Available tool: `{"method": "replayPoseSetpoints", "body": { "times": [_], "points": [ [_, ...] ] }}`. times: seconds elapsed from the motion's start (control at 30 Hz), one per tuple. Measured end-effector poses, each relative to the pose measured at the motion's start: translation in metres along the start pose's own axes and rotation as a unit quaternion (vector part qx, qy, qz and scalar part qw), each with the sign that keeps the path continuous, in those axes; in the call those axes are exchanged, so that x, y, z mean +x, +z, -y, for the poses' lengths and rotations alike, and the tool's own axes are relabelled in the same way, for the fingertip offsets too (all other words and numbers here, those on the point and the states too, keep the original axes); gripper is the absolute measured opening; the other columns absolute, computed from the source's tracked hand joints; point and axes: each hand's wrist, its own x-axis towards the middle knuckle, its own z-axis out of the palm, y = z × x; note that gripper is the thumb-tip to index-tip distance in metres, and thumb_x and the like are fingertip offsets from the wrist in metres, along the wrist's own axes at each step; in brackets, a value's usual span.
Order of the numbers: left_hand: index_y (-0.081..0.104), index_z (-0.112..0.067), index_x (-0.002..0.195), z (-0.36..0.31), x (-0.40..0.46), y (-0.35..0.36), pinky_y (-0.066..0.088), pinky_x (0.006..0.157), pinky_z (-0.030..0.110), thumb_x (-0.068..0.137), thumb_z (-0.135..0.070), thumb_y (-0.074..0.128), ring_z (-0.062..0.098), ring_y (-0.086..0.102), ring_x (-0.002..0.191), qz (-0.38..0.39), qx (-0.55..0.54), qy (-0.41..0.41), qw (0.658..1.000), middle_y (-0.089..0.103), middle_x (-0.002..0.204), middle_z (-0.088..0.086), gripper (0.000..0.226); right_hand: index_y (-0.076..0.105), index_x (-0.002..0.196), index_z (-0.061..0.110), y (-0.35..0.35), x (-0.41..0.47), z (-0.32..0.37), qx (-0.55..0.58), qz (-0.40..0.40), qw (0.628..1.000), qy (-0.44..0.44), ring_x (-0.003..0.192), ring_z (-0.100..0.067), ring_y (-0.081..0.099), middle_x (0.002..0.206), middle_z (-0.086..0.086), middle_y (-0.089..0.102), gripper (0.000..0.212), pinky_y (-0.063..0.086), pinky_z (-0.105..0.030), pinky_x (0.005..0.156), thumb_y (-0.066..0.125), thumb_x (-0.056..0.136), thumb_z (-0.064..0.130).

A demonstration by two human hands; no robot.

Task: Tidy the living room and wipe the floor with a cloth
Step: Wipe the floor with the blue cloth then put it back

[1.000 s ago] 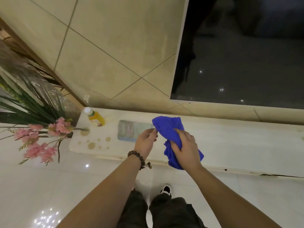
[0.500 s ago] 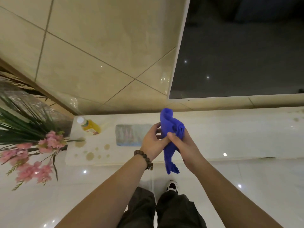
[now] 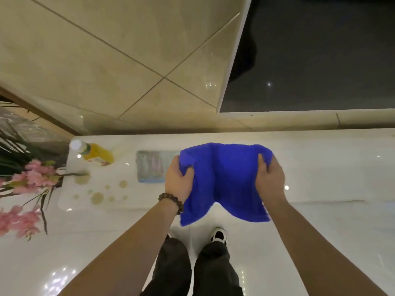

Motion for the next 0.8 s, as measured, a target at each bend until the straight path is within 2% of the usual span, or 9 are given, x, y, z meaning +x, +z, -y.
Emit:
{"method": "replayPoseSetpoints", "body": {
  "times": [0.07,0.2,0.33,0.4,0.47,0.53,0.6,0.7,0.8],
  "points": [
    [0.052,-0.017,0.103,0.023,0.019,0.008,0.041,0.066,0.016,0.094,-0.016,0.055,0.004,0.055,0.081,-0.017,0.039,0.009,0.999,0.057,0.088,-0.012,0.009,0.052,0.099,0.013,-0.001,0.028,-0.024,-0.05,-0.031,0.998,-0.008,0.069,-0.007,0.05,0.077,0.002,0.055,0.022,0.037,-0.021,0.059,0.036,0.101,0.027],
    [0.052,-0.016,0.103,0.068,0.064,0.033,0.04,0.062,0.019,0.094,-0.025,0.058,0.009,0.055,0.077,-0.005,0.097,-0.006,0.995,0.058,0.086,-0.007,0.013,0.051,0.095,0.01,0.003,0.087,-0.081,-0.126,-0.055,0.99,-0.008,0.071,-0.024,0.052,0.075,-0.004,0.055,0.024,0.036,-0.031,0.064,0.034,0.101,0.026],
    [0.052,-0.019,0.109,0.105,0.115,0.067,0.046,0.072,0.028,0.094,-0.032,0.057,0.018,0.059,0.087,0.042,0.154,0.004,0.987,0.06,0.093,-0.004,0.021,0.052,0.097,0.008,0.019,0.141,-0.134,-0.167,-0.046,0.985,-0.003,0.076,-0.032,0.055,0.078,-0.008,0.056,0.025,0.035,-0.031,0.058,0.036,0.1,0.027],
    [0.048,-0.017,0.122,0.122,0.133,0.08,0.05,0.082,0.036,0.092,-0.04,0.059,0.024,0.059,0.099,0.06,0.183,-0.011,0.981,0.06,0.107,0.001,0.039,0.049,0.109,0.008,0.028,0.162,-0.155,-0.182,-0.019,0.983,0.023,0.087,-0.036,0.057,0.089,-0.01,0.057,0.029,0.038,-0.033,0.063,0.041,0.099,0.034],
    [0.038,-0.015,0.137,0.138,0.138,0.087,0.047,0.097,0.041,0.09,-0.044,0.059,0.026,0.05,0.117,0.041,0.237,-0.009,0.971,0.05,0.129,0.007,0.059,0.038,0.134,0.013,0.033,0.175,-0.173,-0.215,0.01,0.976,0.044,0.108,-0.037,0.053,0.12,-0.015,0.053,0.05,0.045,-0.04,0.082,0.049,0.095,0.043],
    [0.036,-0.01,0.141,0.149,0.129,0.088,0.039,0.105,0.043,0.092,-0.04,0.057,0.029,0.04,0.127,-0.022,0.303,0.048,0.952,0.042,0.139,0.012,0.062,0.028,0.145,0.016,0.038,0.174,-0.191,-0.279,-0.003,0.96,-0.001,0.123,-0.035,0.043,0.14,-0.017,0.039,0.064,0.042,-0.049,0.096,0.051,0.093,0.044],
    [0.042,-0.005,0.138,0.16,0.115,0.093,0.036,0.108,0.046,0.093,-0.034,0.055,0.032,0.038,0.129,-0.044,0.341,0.123,0.931,0.042,0.14,0.015,0.054,0.03,0.144,0.013,0.047,0.161,-0.204,-0.338,-0.024,0.937,-0.089,0.13,-0.036,0.036,0.143,-0.019,0.037,0.062,0.037,-0.051,0.104,0.048,0.094,0.044],
    [0.044,-0.003,0.138,0.177,0.1,0.114,0.027,0.116,0.045,0.094,-0.025,0.053,0.032,0.031,0.139,0.035,0.384,0.202,0.9,0.037,0.148,0.016,0.05,0.034,0.144,0.017,0.071,0.143,-0.222,-0.412,0.018,0.89,-0.196,0.14,-0.035,0.025,0.151,-0.016,0.03,0.063,0.025,-0.053,0.112,0.034,0.092,0.054],
    [0.022,-0.002,0.149,0.195,0.099,0.14,0.015,0.12,0.044,0.097,-0.031,0.045,0.029,0.007,0.148,0.105,0.456,0.237,0.851,0.011,0.159,0.014,0.064,0.021,0.149,0.032,0.091,0.141,-0.243,-0.486,0.077,0.844,-0.216,0.147,-0.03,0.005,0.159,-0.006,0.013,0.069,0.003,-0.056,0.115,0.03,0.089,0.065]
  ]
}}
